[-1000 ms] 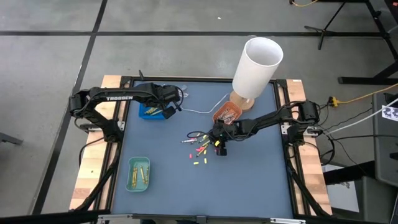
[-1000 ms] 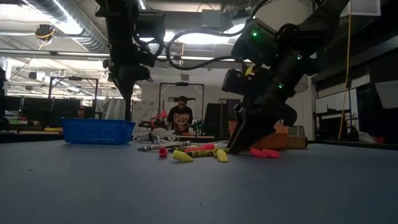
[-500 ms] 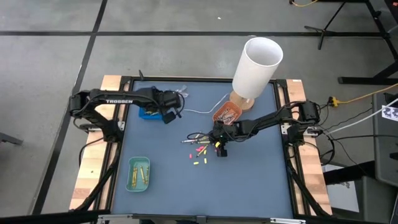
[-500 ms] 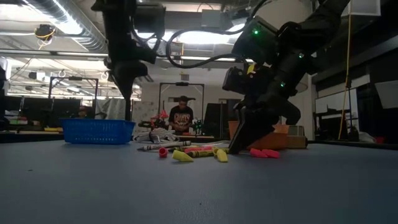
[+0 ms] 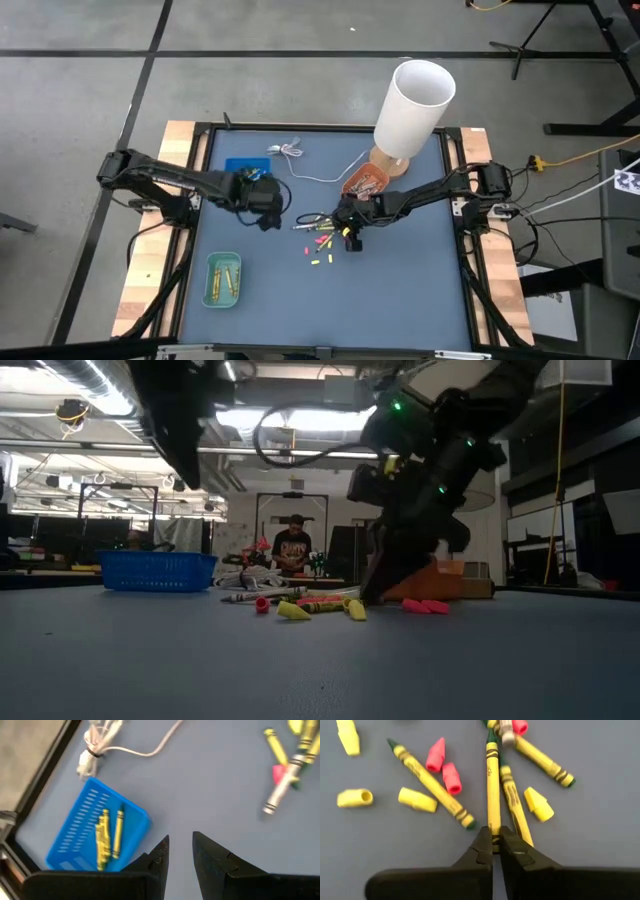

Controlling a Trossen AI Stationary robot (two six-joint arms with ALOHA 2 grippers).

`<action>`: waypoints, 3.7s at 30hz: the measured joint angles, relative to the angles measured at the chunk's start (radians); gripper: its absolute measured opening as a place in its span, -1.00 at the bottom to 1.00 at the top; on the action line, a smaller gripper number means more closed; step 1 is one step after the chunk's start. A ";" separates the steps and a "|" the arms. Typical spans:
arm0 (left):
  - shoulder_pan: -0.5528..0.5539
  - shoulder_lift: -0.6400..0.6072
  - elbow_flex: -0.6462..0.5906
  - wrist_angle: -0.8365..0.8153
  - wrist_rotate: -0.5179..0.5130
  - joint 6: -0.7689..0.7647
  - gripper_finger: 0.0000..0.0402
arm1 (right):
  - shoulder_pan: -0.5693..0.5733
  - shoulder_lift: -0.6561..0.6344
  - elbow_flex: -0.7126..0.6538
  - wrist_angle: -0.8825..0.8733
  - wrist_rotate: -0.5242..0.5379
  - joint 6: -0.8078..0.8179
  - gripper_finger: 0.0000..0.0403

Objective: Sort crayons
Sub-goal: Put the green crayon into the blue bin, then put the gray crayon into the orange bin

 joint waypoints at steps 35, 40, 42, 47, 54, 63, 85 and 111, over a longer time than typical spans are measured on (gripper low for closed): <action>-0.580 -0.016 0.000 0.005 -0.005 -0.414 -0.66 | -0.153 0.022 0.396 0.304 -0.005 -0.206 -0.88; -0.581 -0.015 0.000 0.022 -0.006 -0.414 -0.66 | -0.179 0.112 0.408 0.467 -0.027 -0.205 -0.88; -0.581 -0.015 0.000 0.023 -0.006 -0.414 -0.66 | -0.185 0.150 0.426 0.491 -0.027 -0.205 -0.88; -0.581 -0.015 0.000 0.027 -0.007 -0.414 -0.66 | -0.190 0.276 0.528 0.496 -0.023 -0.205 -0.88; -0.580 -0.015 0.000 0.042 -0.011 -0.413 -0.66 | -0.190 0.434 0.686 0.500 -0.003 -0.209 -0.88; -0.580 -0.015 0.000 0.058 -0.014 -0.413 -0.66 | -0.196 0.536 0.789 0.498 0.080 -0.238 -0.87; -0.580 -0.015 0.000 0.059 -0.013 -0.413 -0.66 | -0.225 0.550 0.791 0.451 0.072 -0.236 -0.87; -0.580 -0.015 0.000 0.072 -0.166 -0.406 -0.66 | -0.221 0.491 0.789 0.200 0.077 -0.235 -0.18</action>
